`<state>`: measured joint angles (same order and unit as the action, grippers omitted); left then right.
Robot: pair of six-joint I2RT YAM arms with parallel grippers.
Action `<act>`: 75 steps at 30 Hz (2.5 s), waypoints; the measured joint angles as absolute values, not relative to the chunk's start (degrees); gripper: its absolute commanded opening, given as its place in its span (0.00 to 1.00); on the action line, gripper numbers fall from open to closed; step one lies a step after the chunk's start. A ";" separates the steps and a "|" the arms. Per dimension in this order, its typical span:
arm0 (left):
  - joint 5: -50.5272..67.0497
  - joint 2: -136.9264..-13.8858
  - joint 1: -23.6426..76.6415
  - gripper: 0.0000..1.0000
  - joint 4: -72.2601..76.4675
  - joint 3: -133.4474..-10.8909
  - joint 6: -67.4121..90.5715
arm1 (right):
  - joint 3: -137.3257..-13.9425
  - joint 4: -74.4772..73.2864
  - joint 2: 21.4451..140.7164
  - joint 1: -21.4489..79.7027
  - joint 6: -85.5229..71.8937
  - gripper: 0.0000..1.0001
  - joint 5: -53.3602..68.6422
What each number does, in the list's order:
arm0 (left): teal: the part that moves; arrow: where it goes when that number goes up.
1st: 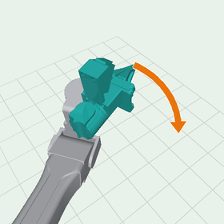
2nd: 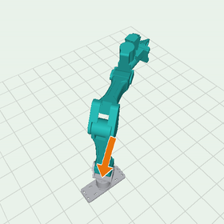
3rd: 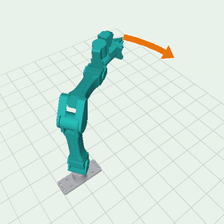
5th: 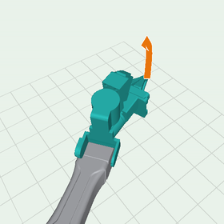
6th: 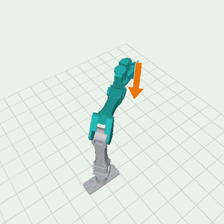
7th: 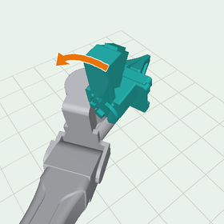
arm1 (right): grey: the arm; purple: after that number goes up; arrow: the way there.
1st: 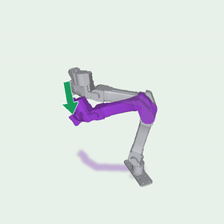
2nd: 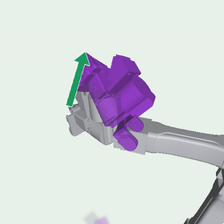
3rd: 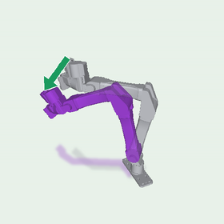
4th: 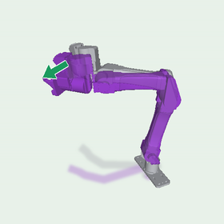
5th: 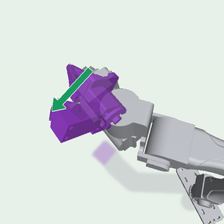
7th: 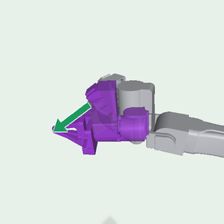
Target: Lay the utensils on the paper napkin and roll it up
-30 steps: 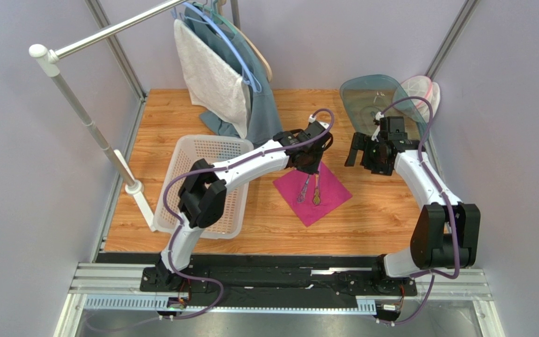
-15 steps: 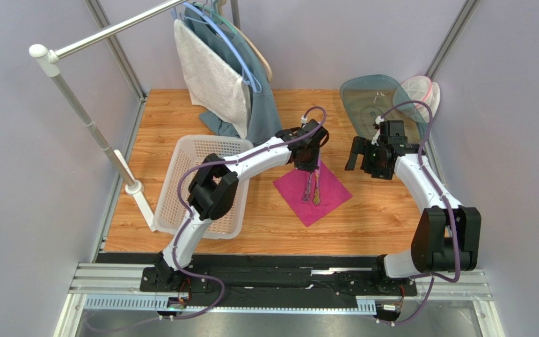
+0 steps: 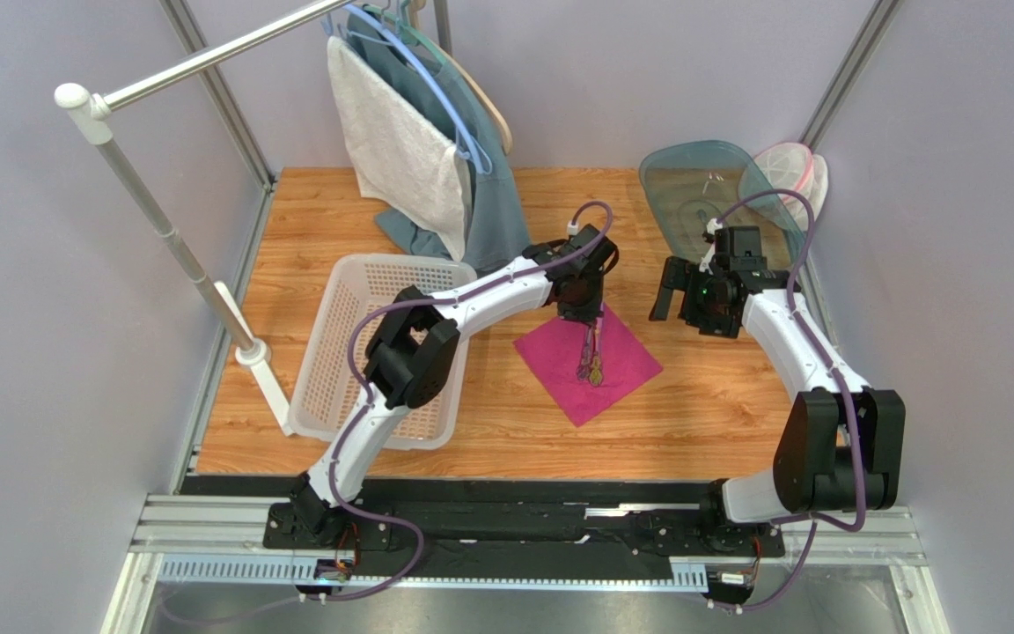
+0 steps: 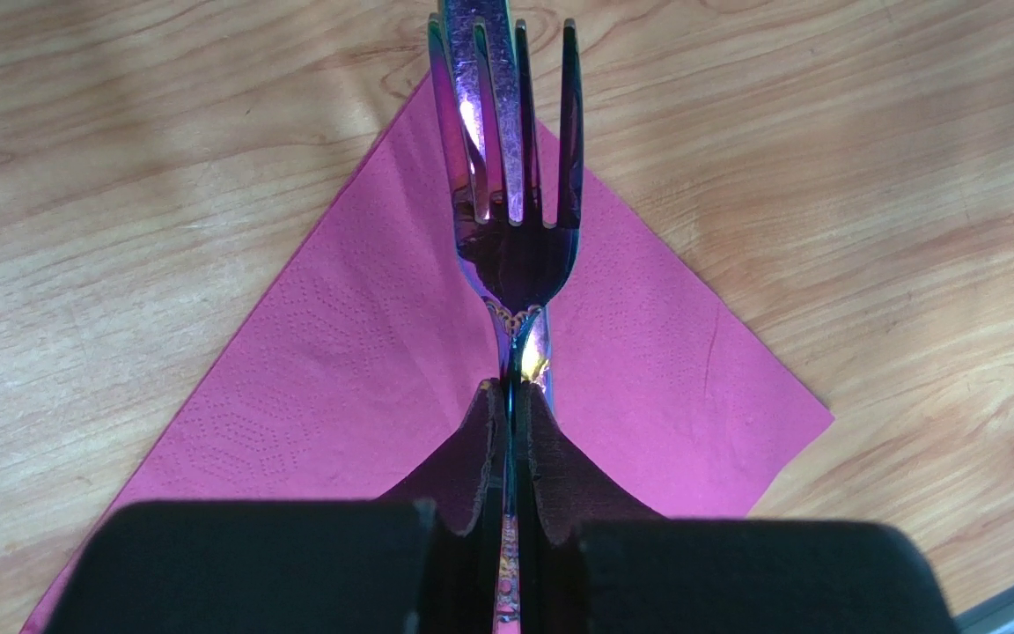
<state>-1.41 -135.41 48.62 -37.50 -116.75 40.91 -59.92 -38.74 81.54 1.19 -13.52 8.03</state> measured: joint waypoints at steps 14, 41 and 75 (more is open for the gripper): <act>-0.91 -137.21 47.51 0.16 -37.47 -116.97 42.33 | -59.92 -38.74 81.56 0.93 -13.56 1.00 8.03; 1.93 -108.88 51.64 0.99 -27.22 -96.75 14.11 | -68.23 -40.84 87.61 -3.57 -3.68 1.00 22.98; 36.21 -101.30 56.38 0.53 -6.66 -57.89 -45.39 | -72.07 -54.65 104.79 -3.55 5.45 0.82 46.02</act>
<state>36.21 -101.30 56.38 -6.66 -57.89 -45.39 -72.07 -54.65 104.79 -3.55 5.45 46.02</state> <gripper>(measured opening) 0.540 0.827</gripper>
